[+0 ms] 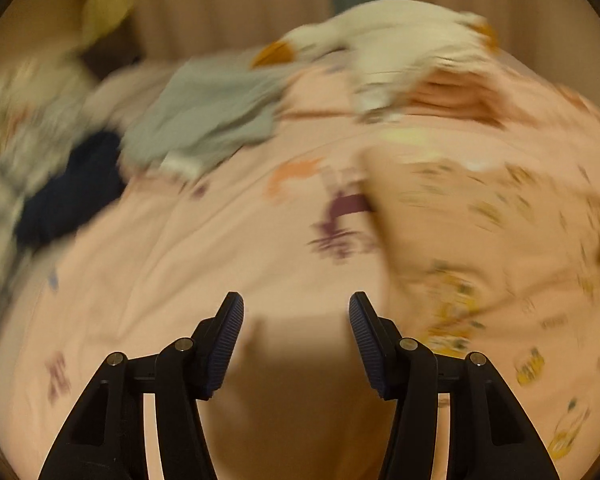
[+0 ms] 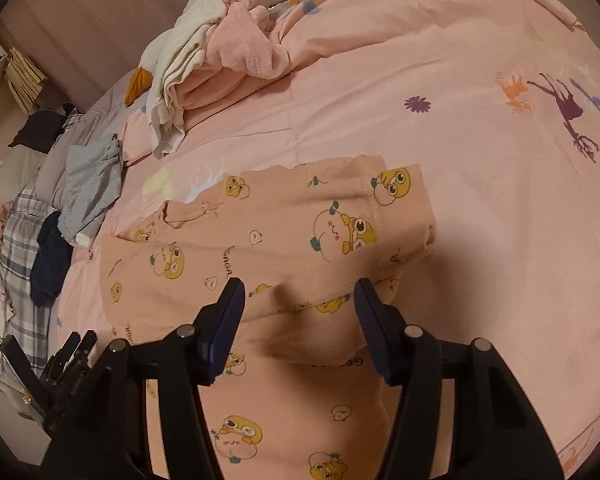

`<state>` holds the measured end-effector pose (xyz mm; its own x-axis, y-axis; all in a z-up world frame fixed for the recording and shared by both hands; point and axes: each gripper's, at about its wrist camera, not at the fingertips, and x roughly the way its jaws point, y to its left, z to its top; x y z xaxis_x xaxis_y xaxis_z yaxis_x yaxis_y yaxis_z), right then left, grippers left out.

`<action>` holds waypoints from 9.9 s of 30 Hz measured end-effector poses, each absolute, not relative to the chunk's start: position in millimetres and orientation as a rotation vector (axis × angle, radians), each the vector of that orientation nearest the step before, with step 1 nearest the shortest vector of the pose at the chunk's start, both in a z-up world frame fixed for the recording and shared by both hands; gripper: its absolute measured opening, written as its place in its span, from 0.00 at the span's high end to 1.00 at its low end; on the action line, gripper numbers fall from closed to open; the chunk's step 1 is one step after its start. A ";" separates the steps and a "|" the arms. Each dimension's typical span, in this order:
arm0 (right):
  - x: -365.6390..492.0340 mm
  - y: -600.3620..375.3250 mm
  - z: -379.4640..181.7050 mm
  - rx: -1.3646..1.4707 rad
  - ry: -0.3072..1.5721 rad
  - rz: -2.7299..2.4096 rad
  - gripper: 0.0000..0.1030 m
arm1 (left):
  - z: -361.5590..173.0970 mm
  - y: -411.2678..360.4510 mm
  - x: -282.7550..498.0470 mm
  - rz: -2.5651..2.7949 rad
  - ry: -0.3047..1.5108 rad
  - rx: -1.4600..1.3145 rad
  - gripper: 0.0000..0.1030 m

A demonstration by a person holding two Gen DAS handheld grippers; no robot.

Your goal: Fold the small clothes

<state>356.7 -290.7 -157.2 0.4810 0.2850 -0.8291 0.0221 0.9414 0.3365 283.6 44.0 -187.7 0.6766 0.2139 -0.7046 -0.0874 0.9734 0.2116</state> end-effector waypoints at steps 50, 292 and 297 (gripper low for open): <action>335.4 -336.4 -192.5 0.365 1.079 0.258 0.36 | -219.2 -27.2 316.4 -0.012 0.855 0.449 0.29; 78.3 -268.4 -207.5 0.661 0.885 0.151 0.97 | -222.4 73.3 88.4 -0.075 0.848 -0.724 0.97; 107.3 -269.4 -166.8 0.679 0.805 0.261 0.97 | -182.0 76.8 120.0 -0.103 0.772 -0.741 0.97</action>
<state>107.3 -269.4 -166.8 0.6758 0.4602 -0.5758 0.0347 0.7605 0.6484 120.0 76.8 -182.0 0.7252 -0.3432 -0.5970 -0.1753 0.7464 -0.6420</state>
